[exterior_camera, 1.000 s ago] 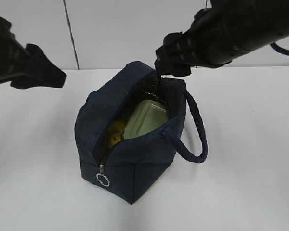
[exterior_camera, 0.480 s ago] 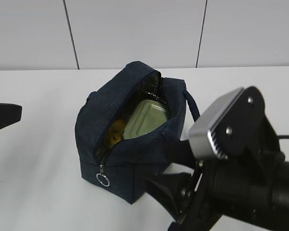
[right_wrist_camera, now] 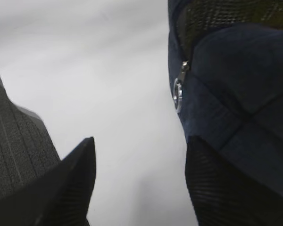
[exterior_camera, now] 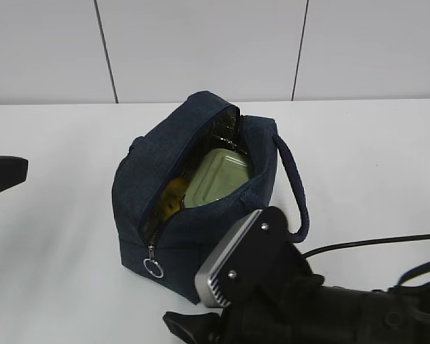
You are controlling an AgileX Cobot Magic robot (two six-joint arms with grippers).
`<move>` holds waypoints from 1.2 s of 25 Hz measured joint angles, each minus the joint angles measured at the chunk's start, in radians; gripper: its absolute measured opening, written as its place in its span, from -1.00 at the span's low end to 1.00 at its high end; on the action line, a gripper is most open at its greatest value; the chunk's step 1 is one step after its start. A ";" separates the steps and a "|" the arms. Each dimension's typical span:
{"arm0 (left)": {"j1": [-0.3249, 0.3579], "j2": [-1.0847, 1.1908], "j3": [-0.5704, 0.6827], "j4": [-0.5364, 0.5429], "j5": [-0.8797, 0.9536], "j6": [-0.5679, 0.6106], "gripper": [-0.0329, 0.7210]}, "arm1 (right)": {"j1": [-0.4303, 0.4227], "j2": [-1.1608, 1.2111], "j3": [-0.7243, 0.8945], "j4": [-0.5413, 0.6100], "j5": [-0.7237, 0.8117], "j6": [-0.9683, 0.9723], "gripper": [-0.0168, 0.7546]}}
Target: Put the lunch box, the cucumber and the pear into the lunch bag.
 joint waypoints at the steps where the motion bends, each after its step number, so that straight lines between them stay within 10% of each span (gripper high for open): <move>1: 0.000 0.000 0.000 0.000 0.000 0.000 0.00 | 0.000 0.028 -0.012 -0.010 -0.011 0.004 0.25; 30: 0.000 0.000 0.000 0.001 0.058 0.000 0.00 | 0.001 0.342 -0.249 0.181 -0.071 -0.043 0.01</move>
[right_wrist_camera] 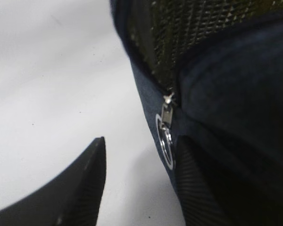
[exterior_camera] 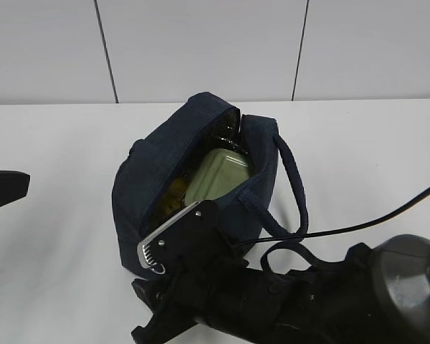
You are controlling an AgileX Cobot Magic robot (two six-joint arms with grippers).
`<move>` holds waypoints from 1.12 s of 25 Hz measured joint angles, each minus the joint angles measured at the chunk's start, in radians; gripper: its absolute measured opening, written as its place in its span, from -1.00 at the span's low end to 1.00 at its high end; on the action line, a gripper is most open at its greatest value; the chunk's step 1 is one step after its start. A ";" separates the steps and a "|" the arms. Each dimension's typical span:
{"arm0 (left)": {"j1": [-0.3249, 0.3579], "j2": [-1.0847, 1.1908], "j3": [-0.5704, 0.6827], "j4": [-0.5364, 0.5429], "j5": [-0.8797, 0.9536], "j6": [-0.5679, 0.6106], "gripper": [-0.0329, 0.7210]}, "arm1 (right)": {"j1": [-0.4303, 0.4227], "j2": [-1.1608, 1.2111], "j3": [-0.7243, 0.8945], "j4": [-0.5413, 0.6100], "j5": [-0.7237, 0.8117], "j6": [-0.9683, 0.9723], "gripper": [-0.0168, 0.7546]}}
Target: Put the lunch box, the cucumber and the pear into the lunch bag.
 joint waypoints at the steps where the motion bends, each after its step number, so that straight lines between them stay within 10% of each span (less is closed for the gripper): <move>1: 0.000 0.000 0.000 0.000 0.001 0.000 0.00 | 0.000 0.002 -0.007 0.000 0.011 0.000 0.01; 5: 0.000 0.000 0.000 0.000 0.002 0.000 0.00 | 0.000 0.002 -0.015 0.000 0.035 -0.002 -0.06; 13: 0.000 0.000 0.000 0.001 0.002 0.000 0.00 | 0.000 0.004 -0.017 0.000 0.074 -0.002 -0.94; 28: 0.000 0.000 0.000 0.002 0.005 0.000 0.00 | 0.000 -0.185 -0.019 0.025 0.289 -0.013 -0.96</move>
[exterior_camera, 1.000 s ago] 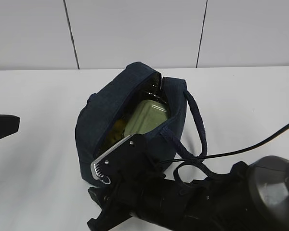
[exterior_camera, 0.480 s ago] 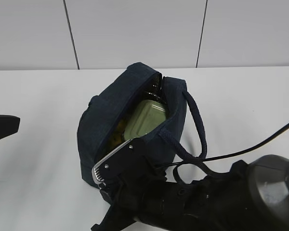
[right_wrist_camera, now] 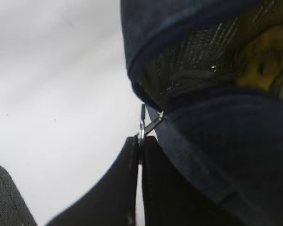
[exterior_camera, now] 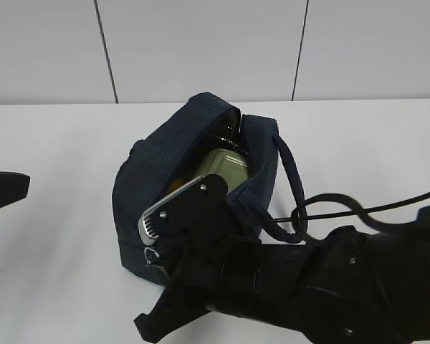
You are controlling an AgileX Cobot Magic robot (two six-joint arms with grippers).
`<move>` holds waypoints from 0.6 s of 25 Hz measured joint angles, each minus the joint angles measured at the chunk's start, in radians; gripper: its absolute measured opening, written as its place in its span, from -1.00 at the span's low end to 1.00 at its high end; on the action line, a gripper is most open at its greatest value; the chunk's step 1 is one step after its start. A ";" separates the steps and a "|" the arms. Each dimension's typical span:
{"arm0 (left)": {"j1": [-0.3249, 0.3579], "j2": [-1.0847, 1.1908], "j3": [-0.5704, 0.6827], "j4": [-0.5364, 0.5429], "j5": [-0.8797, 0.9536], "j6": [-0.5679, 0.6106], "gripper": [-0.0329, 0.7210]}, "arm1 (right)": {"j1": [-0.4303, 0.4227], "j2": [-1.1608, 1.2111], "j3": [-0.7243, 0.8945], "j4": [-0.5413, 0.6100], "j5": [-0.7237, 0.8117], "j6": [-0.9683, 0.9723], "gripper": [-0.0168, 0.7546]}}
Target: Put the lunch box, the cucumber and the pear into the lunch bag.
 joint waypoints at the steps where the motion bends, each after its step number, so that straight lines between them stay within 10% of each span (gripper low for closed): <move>1: 0.000 0.000 0.000 0.000 0.000 0.000 0.00 | 0.000 -0.020 0.000 0.000 0.007 0.000 -0.96; 15: 0.000 0.030 0.000 -0.021 0.113 0.149 -0.07 | 0.000 -0.169 -0.086 0.002 0.159 -0.073 -0.96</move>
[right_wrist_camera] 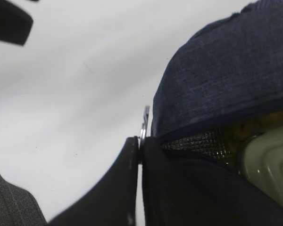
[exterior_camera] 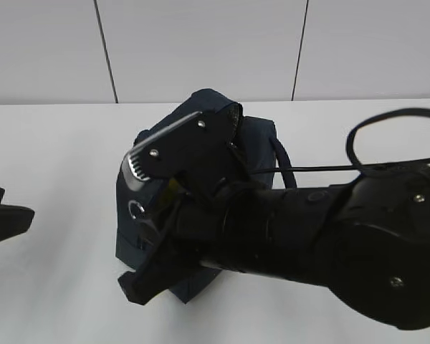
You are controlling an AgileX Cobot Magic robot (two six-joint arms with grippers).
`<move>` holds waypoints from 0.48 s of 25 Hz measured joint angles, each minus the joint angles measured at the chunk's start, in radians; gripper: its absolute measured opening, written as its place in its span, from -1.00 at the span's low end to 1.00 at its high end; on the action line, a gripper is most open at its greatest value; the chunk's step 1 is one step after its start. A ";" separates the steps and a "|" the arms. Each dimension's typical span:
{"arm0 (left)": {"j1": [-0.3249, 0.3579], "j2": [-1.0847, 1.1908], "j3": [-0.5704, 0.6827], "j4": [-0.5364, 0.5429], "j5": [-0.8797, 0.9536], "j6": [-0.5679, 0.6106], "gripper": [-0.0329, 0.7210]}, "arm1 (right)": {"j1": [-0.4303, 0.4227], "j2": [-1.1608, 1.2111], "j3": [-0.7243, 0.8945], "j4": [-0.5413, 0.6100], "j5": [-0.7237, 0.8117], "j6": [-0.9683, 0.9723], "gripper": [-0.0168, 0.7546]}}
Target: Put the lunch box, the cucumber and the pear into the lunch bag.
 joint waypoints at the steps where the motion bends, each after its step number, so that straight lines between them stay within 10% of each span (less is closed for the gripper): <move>1: 0.000 0.008 0.000 -0.030 0.013 0.049 -0.08 | 0.000 0.000 -0.016 0.000 0.012 -0.004 -0.96; 12: 0.000 0.192 0.000 -0.537 0.053 0.736 -0.10 | 0.000 0.000 -0.062 0.000 0.081 -0.040 -0.96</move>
